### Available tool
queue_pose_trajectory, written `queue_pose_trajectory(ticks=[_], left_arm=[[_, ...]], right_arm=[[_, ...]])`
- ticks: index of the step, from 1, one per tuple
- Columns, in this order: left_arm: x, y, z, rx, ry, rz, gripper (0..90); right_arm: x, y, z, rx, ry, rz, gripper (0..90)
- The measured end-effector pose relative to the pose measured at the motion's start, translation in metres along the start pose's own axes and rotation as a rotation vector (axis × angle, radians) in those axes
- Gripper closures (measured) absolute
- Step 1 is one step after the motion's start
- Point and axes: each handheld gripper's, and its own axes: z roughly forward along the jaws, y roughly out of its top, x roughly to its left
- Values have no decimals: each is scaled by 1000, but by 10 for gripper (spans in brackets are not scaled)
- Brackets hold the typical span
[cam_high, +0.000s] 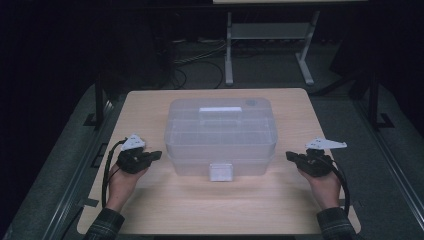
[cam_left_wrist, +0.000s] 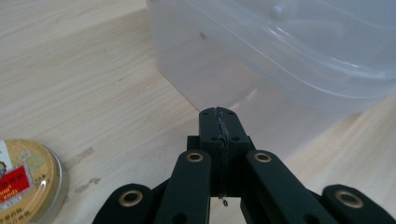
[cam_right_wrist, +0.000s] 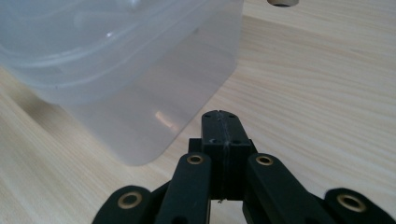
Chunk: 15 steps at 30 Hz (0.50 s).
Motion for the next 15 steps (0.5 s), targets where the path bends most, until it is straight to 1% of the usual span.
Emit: queue_pose_trajectory(ticks=[3,6,7,9,10,14,15], left_arm=[[1,5,3,-5,4,10,899],[3,9,6,-26,6,7,899],[4,10,7,-26,1,1,899],[5,13,9,-24,5,8,899],[5,14,10,-31,4,2,899],[7,20,15,-36,4,8,898],[7,20,16,-45,3,1,899]], right_arm=[[0,4,4,-10,8,5,899],[0,7,8,-5,6,-3,899],[0,8,9,-8,10,-2,899],[0,11,10,-10,11,-6,899],[0,12,11,-13,10,-10,899],[0,15,16,-21,6,-5,899],[0,15,18,-23,7,-4,899]])
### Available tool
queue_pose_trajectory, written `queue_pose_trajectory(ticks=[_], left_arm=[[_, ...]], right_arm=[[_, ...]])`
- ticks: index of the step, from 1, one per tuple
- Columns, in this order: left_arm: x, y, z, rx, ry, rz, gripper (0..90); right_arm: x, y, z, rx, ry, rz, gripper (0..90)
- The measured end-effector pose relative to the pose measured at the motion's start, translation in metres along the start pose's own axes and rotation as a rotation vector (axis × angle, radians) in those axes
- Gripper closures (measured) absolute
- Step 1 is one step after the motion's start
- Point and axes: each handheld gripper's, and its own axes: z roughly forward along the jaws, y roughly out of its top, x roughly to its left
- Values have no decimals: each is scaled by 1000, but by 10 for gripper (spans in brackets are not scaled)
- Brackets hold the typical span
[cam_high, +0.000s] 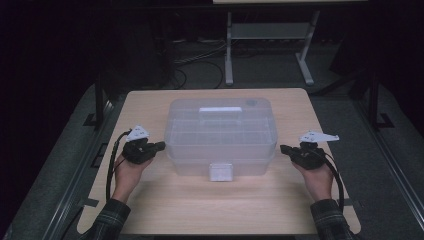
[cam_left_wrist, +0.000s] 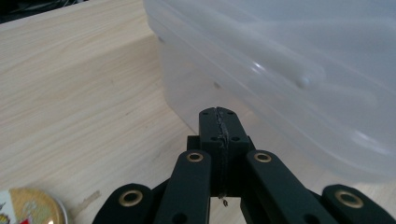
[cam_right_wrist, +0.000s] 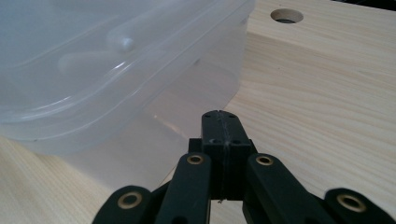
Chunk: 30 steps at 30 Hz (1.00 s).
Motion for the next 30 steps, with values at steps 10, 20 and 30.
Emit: queue_pose_trajectory(ticks=[10,20,30], left_arm=[[8,3,14,3,1,-11,899],[10,4,24,-7,-10,-17,898],[7,4,23,-17,-16,-27,898]], right_arm=[[-5,3,15,-5,21,-11,899],[-5,9,34,-8,43,-19,900],[-5,14,40,-12,74,-29,899]])
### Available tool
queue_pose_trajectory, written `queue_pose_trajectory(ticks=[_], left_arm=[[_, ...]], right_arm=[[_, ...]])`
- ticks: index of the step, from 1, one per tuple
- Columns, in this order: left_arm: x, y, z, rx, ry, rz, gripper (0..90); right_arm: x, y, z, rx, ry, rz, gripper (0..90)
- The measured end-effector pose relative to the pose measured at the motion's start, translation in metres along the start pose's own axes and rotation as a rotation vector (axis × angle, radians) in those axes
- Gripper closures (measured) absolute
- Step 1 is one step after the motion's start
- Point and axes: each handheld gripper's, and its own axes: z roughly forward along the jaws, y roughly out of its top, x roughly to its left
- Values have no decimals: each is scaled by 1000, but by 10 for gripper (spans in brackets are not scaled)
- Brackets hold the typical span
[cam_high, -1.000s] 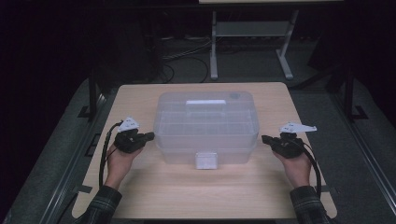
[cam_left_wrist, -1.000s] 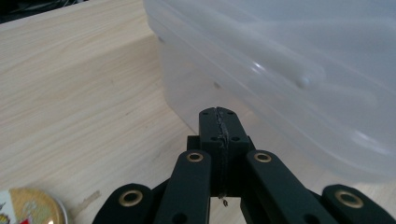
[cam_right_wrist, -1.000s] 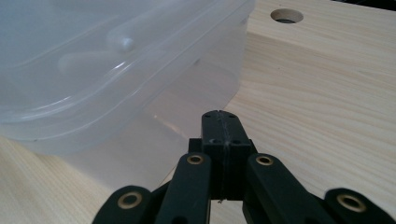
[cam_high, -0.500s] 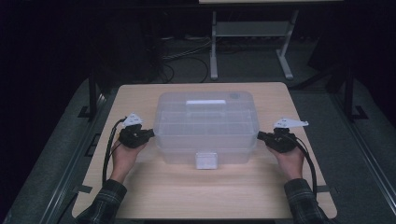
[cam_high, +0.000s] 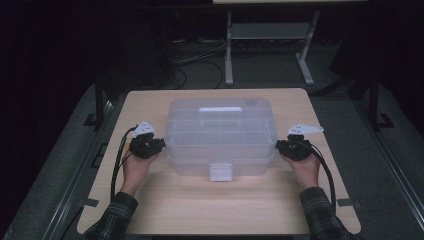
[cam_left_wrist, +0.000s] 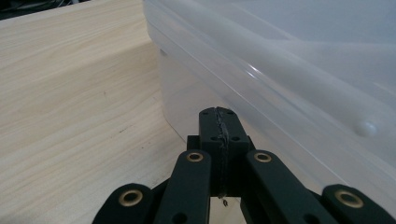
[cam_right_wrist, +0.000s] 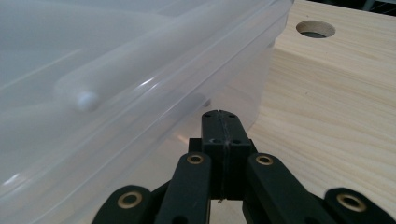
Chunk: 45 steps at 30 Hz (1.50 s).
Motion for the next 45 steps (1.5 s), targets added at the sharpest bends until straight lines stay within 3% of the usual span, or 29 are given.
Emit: queue_pose_trajectory(ticks=[11,21,33,45], left_arm=[[-1,-1,0,-7,1,-19,899],[-1,-1,0,-6,0,-13,900],[0,-1,-1,-3,-17,-31,900],[-1,-2,-5,13,-19,-21,900]], right_arm=[[-2,3,-1,-10,13,-20,900],[-1,1,-9,-25,49,-59,900],[3,-2,-13,-22,61,-58,900],[11,-5,-18,-9,65,-64,900]])
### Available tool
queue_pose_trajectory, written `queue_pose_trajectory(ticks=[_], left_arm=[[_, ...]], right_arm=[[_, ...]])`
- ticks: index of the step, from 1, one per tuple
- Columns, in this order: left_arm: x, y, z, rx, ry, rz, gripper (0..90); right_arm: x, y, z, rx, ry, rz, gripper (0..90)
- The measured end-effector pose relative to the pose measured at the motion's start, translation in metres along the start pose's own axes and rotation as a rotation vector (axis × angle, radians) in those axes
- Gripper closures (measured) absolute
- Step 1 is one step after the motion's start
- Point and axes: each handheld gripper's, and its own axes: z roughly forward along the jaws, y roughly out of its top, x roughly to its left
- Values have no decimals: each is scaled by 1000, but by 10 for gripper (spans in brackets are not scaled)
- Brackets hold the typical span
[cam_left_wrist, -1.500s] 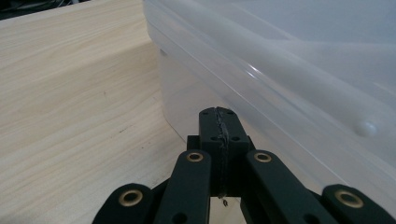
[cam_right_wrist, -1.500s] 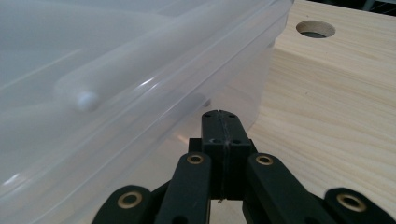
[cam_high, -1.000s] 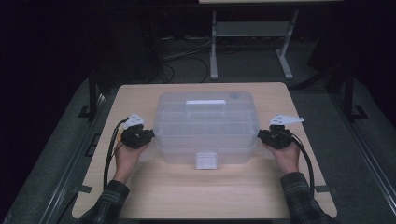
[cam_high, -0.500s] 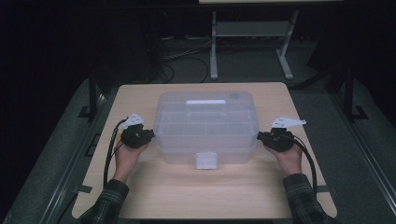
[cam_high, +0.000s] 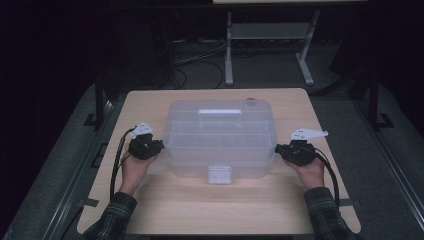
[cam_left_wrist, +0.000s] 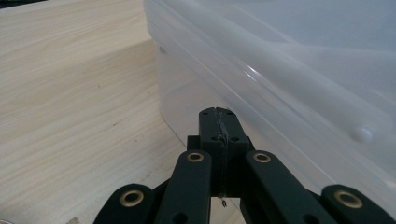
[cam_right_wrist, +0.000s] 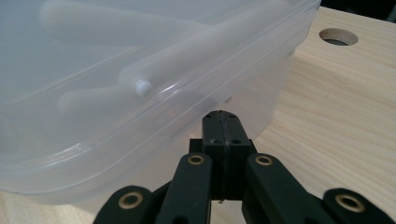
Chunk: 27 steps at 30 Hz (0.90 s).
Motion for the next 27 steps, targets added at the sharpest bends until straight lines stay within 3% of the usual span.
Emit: queue_pose_trajectory(ticks=[27], left_arm=[[-16,-14,-22,18,-2,9,900]], right_arm=[[24,-9,-14,25,20,13,900]])
